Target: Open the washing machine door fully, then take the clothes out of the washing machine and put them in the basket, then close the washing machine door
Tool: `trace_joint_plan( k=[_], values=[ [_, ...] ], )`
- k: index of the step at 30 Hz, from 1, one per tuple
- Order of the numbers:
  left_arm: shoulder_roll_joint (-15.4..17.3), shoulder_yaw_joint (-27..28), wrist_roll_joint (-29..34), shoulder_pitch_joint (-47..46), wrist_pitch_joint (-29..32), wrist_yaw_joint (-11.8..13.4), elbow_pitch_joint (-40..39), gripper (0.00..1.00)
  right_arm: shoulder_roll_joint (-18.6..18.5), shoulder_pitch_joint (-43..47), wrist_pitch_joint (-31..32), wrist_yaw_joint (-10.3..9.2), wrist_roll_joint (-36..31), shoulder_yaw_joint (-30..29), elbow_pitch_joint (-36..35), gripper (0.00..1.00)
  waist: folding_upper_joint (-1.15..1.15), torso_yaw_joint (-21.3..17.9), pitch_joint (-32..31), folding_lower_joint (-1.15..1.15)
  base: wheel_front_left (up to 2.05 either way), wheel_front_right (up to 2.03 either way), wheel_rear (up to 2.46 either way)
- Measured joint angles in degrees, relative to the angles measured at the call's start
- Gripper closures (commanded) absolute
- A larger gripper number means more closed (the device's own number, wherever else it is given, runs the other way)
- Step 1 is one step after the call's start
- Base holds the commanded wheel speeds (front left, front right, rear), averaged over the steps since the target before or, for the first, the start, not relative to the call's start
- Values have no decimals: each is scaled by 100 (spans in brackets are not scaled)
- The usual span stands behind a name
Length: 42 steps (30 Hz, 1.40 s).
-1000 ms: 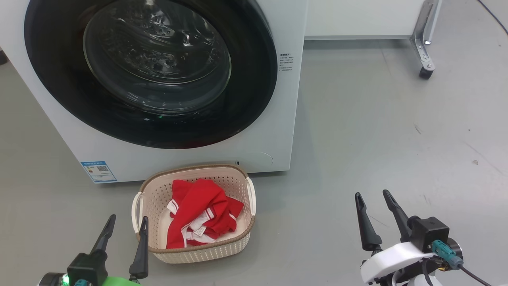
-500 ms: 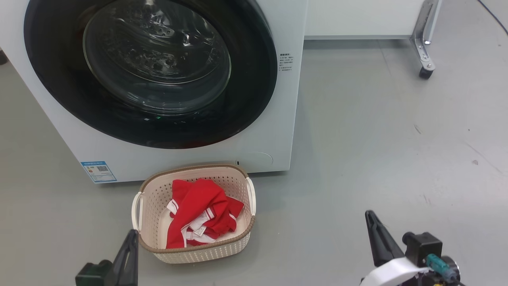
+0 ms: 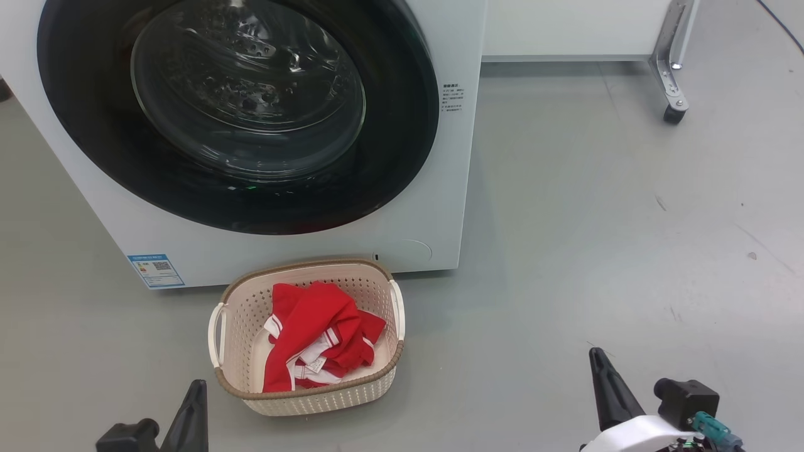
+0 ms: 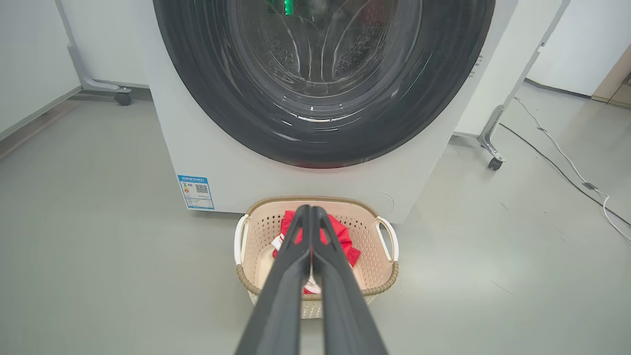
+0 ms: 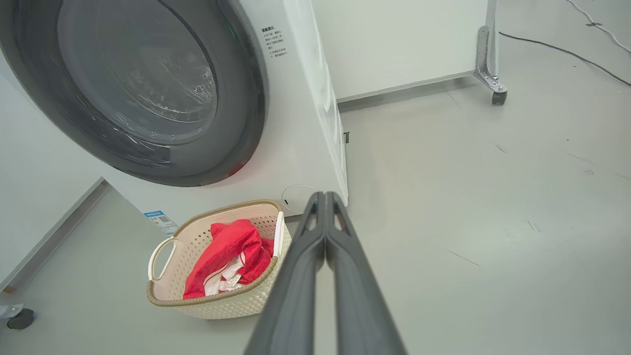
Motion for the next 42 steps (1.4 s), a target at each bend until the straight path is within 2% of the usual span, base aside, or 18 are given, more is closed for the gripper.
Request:
trace_joint_plan(
  k=[42],
  values=[
    [-9,445,-3284,-471,866,-253,78,100,-155,-266,803,176,3307,-736,-134,100,0,20,32,0,0,0,0]
  ],
)
